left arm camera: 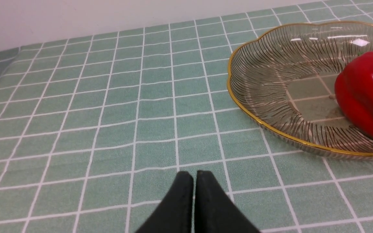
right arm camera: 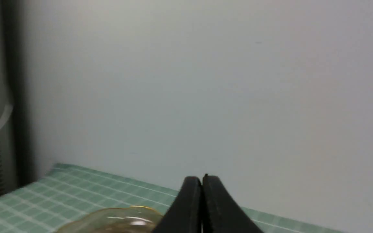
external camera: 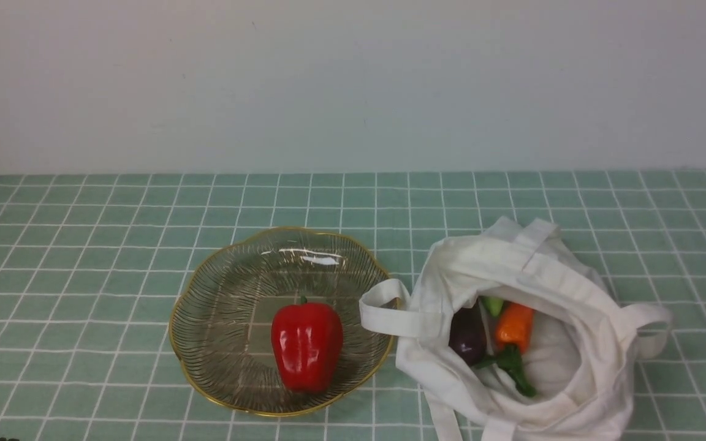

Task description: Take vegetables from cloth bag on blue coffee tablecloth place on plate.

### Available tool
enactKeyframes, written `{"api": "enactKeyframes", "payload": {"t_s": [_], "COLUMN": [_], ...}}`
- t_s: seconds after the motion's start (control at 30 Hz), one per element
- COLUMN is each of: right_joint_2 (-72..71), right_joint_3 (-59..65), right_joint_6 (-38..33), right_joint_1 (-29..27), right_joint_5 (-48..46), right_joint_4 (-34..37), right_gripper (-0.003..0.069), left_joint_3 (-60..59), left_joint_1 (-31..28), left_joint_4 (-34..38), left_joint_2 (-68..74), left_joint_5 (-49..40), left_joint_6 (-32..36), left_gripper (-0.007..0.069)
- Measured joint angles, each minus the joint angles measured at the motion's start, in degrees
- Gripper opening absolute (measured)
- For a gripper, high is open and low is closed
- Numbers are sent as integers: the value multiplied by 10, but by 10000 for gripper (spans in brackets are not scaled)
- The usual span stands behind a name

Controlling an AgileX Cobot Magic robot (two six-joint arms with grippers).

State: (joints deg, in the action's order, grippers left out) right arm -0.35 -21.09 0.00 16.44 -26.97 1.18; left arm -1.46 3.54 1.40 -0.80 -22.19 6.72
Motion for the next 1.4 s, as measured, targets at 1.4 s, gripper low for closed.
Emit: {"api": "enactKeyframes", "payload": {"t_s": [1.4], "right_joint_2": [-1], "right_joint_3": [221], "right_joint_6": [7], "right_joint_1": [-188], "right_joint_5": [42], "right_joint_4": [-39], "right_gripper": [-10], "left_joint_3": [0], "left_joint_1": [0], "left_joint_4": [0], "left_joint_2": [0], "left_joint_5": [0], "left_joint_6": [0], "left_gripper": [-8]}}
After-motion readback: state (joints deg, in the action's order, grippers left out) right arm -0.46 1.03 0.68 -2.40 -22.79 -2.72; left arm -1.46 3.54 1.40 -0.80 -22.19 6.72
